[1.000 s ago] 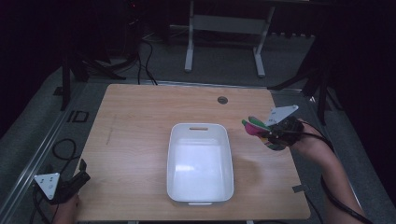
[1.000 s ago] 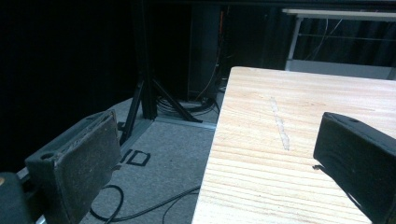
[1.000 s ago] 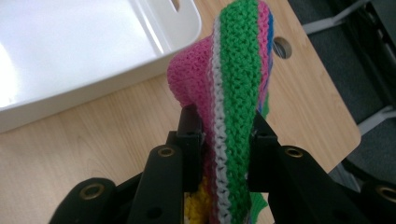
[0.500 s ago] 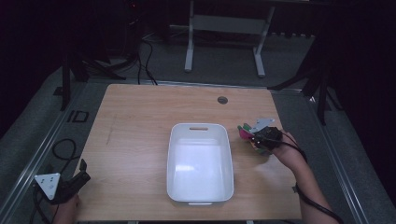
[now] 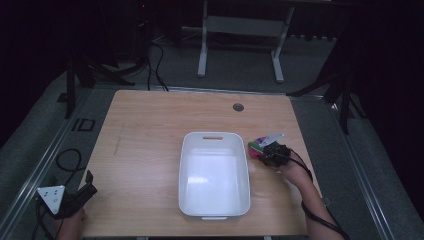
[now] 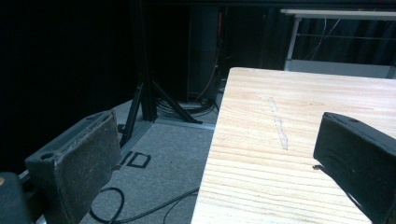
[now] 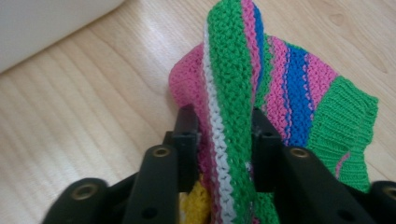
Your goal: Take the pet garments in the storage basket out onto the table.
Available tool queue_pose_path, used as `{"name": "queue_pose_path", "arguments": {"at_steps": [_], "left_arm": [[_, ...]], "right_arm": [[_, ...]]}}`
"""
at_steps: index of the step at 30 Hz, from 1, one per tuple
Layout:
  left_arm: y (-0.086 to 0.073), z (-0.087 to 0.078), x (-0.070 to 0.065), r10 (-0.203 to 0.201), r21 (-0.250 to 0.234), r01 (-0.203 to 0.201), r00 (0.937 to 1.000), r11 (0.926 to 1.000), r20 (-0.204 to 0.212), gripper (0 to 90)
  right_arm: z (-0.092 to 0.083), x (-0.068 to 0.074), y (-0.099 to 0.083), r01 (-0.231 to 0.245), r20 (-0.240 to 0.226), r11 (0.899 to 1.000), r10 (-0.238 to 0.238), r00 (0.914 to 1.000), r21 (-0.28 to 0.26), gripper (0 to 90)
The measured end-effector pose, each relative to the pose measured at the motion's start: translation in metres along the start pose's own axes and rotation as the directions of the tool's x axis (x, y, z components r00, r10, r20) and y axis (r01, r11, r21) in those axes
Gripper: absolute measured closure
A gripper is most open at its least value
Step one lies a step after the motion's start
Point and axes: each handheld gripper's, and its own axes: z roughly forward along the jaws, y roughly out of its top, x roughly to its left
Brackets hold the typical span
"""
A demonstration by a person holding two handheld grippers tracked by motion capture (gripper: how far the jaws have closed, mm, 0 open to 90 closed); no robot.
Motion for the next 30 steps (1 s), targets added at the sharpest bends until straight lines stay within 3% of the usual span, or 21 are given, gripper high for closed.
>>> {"name": "queue_pose_path", "arguments": {"at_steps": [3, 5, 7, 11, 16, 22, 26, 30], "left_arm": [[0.0, 0.0, 0.0, -0.001, 0.0, 0.001, 1.0, 1.0, 0.0, 1.2], [0.0, 0.0, 0.0, 0.0, 0.0, 0.0, 1.0, 1.0, 0.0, 1.2], [0.0, 0.0, 0.0, -0.001, -0.001, 0.001, 1.0, 1.0, 0.0, 1.2], [0.0, 0.0, 0.0, 0.0, -0.001, 0.0, 1.0, 1.0, -0.001, 1.2], [0.0, 0.0, 0.0, -0.003, 0.0, 0.003, 1.0, 1.0, -0.001, 1.2], [0.0, 0.0, 0.0, -0.002, 0.0, 0.002, 1.0, 1.0, -0.003, 1.2], [0.0, 0.0, 0.0, -0.003, 0.001, 0.003, 1.0, 1.0, -0.003, 1.2], [0.0, 0.0, 0.0, -0.004, 0.001, 0.004, 1.0, 1.0, -0.004, 1.2]], "right_arm": [[-0.008, 0.001, 0.001, 0.0, -0.017, 1.0, 0.0, 0.9999, -0.004, 48.1], [-0.012, 0.0, 0.002, -0.001, -0.017, 1.0, 0.001, 0.9999, -0.008, 44.1], [-0.028, -0.001, 0.001, -0.019, -0.006, 0.999, 0.019, 0.9998, -0.05, 38.8], [-0.05, -0.001, -0.008, -0.079, -0.003, 0.987, 0.08, 0.9968, -0.138, 32.9], [-0.068, -0.003, -0.027, -0.143, 0.026, 0.971, 0.15, 0.9883, -0.193, 27.2], [-0.08, -0.005, -0.055, -0.204, -0.005, 0.94, 0.21, 0.9776, -0.272, 15.5], [-0.085, -0.006, -0.072, -0.259, -0.019, 0.915, 0.267, 0.9636, -0.309, 12.1], [-0.086, -0.003, -0.09, -0.303, 0.022, 0.891, 0.329, 0.944, -0.338, 11.7]]}}
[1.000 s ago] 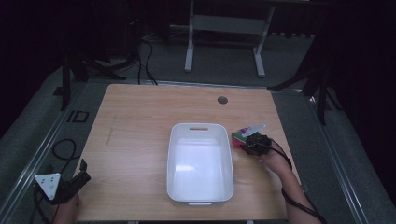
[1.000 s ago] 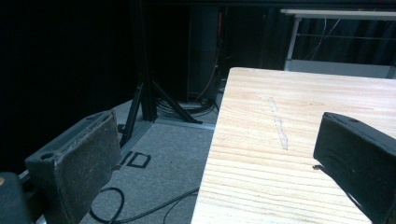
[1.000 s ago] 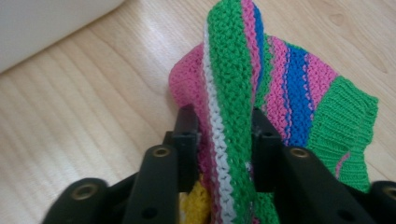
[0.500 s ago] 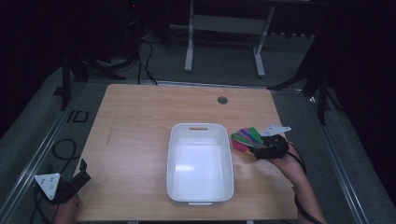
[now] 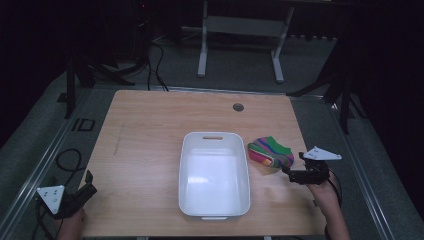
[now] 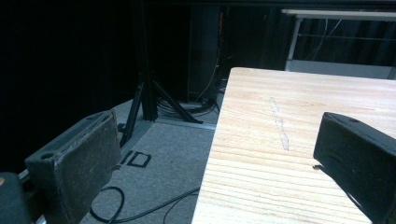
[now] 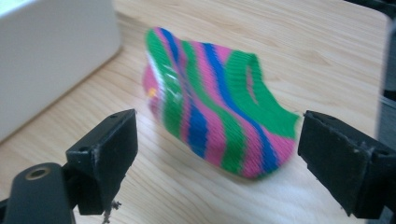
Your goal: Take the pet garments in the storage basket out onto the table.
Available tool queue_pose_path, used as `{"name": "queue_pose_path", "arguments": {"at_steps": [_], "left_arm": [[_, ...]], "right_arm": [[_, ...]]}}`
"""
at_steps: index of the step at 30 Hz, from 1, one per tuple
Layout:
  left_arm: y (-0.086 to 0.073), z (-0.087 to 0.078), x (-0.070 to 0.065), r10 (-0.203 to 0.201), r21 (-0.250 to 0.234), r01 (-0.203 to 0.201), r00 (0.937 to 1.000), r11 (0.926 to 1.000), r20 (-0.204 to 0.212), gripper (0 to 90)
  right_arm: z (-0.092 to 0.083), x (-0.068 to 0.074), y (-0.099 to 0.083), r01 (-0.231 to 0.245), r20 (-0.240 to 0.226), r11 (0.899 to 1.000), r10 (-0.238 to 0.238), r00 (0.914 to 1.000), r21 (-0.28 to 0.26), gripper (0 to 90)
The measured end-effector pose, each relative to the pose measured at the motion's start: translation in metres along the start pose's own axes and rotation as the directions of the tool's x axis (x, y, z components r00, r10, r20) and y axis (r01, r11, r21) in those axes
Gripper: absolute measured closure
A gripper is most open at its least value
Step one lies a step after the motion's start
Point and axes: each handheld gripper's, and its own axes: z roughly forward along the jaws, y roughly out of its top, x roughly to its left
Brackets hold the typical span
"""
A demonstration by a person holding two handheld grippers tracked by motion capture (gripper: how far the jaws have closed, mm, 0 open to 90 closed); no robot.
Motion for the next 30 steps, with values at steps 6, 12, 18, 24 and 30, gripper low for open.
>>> {"name": "queue_pose_path", "arguments": {"at_steps": [6, 12, 18, 24, 30], "left_arm": [[0.0, 0.0, 0.0, -0.002, 0.001, 0.002, 1.0, 1.0, 0.001, 1.2], [0.0, 0.0, 0.0, -0.001, 0.0, 0.001, 1.0, 1.0, 0.0, 1.2], [0.0, 0.0, 0.0, -0.001, 0.0, 0.001, 1.0, 1.0, 0.0, 1.2], [0.0, 0.0, 0.0, -0.001, -0.001, 0.001, 1.0, 1.0, 0.0, 1.2], [0.0, 0.0, 0.0, 0.003, -0.003, -0.003, 1.0, 1.0, -0.001, 1.1]], "right_arm": [[-0.006, -0.003, -0.026, -0.062, 0.062, 0.996, 0.066, 0.9959, -0.059, 10.7], [-0.012, 0.0, -0.05, -0.074, 0.13, 0.992, 0.087, 0.9876, -0.102, 10.7], [-0.025, 0.001, -0.069, -0.125, 0.18, 0.978, 0.155, 0.9715, -0.168, 10.8], [-0.029, 0.002, -0.088, -0.18, 0.211, 0.962, 0.223, 0.9517, -0.204, 10.8], [-0.036, 0.001, -0.096, -0.202, 0.233, 0.942, 0.267, 0.9352, -0.267, 10.9]]}}
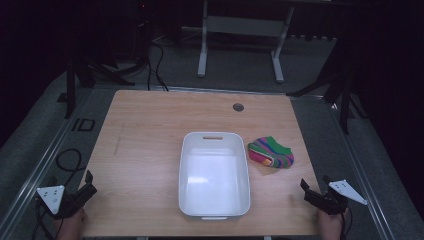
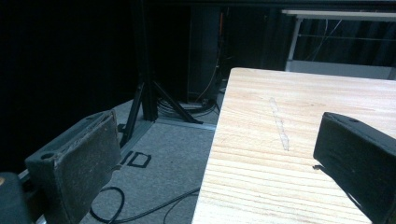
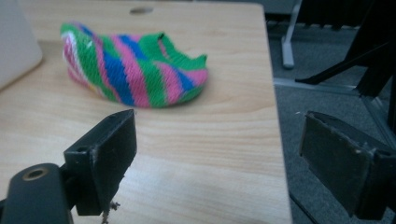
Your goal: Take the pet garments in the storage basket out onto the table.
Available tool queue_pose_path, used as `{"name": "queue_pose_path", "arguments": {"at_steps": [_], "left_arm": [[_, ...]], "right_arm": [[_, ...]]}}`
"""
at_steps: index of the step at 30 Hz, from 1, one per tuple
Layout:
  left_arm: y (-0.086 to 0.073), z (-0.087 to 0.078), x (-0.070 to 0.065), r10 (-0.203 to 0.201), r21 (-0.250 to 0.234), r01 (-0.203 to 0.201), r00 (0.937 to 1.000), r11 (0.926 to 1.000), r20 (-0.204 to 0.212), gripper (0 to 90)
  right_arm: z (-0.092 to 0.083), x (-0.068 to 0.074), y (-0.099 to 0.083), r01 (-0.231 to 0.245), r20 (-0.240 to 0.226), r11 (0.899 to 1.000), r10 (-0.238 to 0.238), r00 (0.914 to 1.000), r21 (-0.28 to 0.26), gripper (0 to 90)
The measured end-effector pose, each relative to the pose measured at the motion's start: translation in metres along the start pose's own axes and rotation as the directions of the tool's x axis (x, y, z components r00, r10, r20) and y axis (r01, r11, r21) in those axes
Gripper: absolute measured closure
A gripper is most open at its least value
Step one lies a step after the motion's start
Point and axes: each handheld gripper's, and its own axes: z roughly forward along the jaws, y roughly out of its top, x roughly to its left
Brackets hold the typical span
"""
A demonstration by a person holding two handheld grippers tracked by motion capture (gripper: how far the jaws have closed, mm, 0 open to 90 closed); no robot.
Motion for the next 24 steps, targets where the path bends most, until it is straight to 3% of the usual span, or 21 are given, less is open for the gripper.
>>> {"name": "queue_pose_path", "arguments": {"at_steps": [10, 15, 24], "left_arm": [[-0.0001, -0.0001, -0.0001, -0.002, -0.003, 0.002, 1.0, 1.0, 0.001, 1.2], [-0.0001, -0.0002, 0.0001, -0.003, -0.003, 0.003, 1.0, 1.0, -0.001, 1.2], [-0.0002, -0.0005, 0.0, -0.003, -0.004, 0.003, 1.0, 1.0, -0.003, 1.2]], "right_arm": [[-0.0075, -0.0054, -0.0039, -0.048, 0.059, 0.995, 0.054, 0.9968, -0.088, 12.3], [-0.0071, -0.0057, -0.0046, -0.055, 0.095, 0.995, 0.064, 0.9934, -0.087, 12.3], [-0.0063, -0.0083, -0.0044, -0.082, 0.113, 0.993, 0.091, 0.9894, -0.084, 12.6]]}}
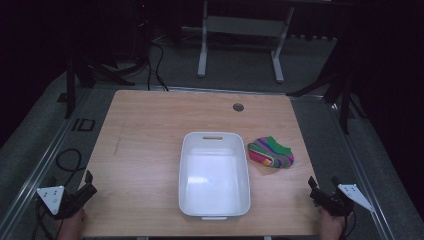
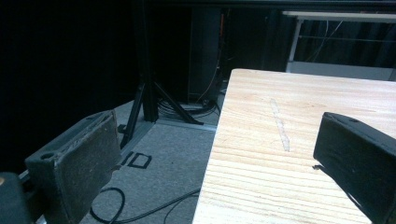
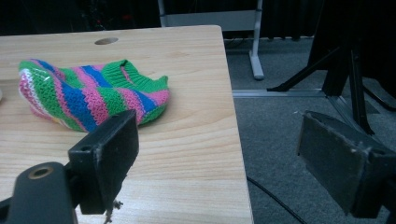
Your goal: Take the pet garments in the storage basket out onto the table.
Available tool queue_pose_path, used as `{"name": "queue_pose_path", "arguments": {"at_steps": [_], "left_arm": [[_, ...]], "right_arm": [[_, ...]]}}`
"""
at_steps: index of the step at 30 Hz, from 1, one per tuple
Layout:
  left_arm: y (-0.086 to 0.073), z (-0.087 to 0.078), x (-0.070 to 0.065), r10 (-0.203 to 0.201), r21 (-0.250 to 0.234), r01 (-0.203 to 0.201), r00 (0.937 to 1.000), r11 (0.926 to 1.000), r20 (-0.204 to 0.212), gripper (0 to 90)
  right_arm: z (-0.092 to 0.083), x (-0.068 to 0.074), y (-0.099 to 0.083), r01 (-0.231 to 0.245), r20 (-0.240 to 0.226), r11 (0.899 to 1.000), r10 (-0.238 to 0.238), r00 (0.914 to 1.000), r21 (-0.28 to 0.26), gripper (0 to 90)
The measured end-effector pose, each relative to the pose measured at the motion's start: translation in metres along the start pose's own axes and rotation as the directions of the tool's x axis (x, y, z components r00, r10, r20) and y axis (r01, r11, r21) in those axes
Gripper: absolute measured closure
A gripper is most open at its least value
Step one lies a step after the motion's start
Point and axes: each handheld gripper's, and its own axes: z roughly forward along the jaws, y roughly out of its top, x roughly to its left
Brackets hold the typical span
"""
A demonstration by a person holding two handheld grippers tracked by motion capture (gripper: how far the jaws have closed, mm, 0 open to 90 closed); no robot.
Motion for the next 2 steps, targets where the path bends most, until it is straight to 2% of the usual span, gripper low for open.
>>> {"name": "queue_pose_path", "arguments": {"at_steps": [2], "left_arm": [[0.0, 0.0, -0.0001, 0.001, 0.0, -0.001, 1.0, 1.0, 0.0, 1.2]], "right_arm": [[0.0003, -0.0002, 0.0002, -0.003, 0.002, 1.0, 0.003, 1.0, 0.005, 13.0]]}}
